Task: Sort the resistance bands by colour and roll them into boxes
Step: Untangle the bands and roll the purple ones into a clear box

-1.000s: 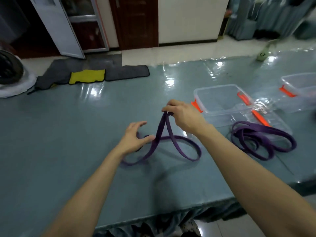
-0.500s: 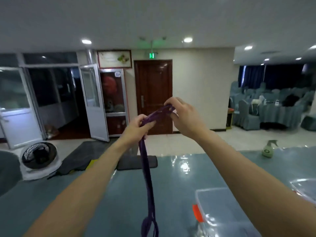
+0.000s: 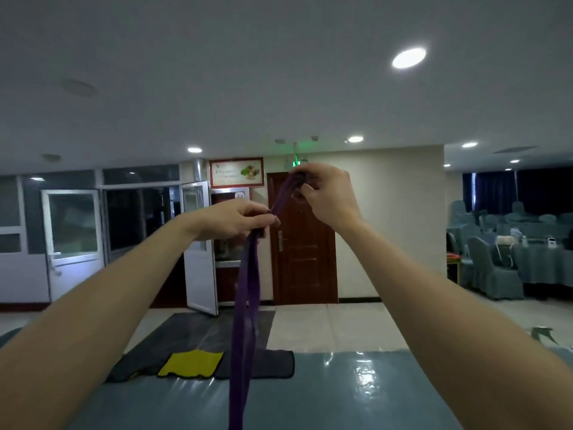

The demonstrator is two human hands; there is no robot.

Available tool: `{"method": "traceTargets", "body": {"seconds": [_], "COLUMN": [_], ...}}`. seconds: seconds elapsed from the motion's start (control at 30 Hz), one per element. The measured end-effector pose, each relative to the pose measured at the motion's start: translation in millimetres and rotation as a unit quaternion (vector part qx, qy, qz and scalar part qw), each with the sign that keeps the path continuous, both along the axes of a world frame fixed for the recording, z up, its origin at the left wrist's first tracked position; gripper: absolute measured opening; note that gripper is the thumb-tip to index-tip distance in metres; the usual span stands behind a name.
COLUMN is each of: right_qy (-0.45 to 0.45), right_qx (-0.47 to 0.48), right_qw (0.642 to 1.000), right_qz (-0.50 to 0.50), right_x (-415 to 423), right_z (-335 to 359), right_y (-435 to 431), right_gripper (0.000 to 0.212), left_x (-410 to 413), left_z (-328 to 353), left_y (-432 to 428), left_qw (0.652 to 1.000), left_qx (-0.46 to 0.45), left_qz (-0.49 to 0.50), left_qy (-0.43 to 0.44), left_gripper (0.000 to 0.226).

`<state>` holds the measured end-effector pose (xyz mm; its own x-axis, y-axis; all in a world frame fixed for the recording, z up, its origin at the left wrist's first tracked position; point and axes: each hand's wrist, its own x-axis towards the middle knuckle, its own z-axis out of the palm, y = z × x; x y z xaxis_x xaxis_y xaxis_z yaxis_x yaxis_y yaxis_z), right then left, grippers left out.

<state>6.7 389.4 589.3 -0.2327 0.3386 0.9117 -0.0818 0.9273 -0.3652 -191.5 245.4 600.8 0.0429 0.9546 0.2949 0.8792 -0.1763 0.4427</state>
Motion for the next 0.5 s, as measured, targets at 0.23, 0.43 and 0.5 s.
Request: {"method": "traceTargets", "body": {"seconds": [0.23,0.43,0.5], "right_qy": [-0.100,-0.098,-0.080], "right_qx": [0.077,0.112,0.112], "right_qw": [0.986,0.979,0.982], "right_qz": [-0.109,-0.136,-0.131], "right_x": [27.1,46.0,47.6], "right_z": [-35.4,-80.3,-96.0], "right_y": [-0.9,-23.1,-30.6], "right_gripper": [0.040,0.022,0.024], "left_x": [6.3,16.5,22.9], "left_z": [-7.0,-38.5,-53.5], "left_y": [-0.3,-20.4,-25.2], "left_qw": [0.992,0.998,0.998], "left_qx": [0.111,0.023,-0.020], "left_qz": [0.054,0.052,0.052], "left_qy": [-0.004,-0.012,-0.026], "left_gripper": [0.014,0.021,0.024]}}
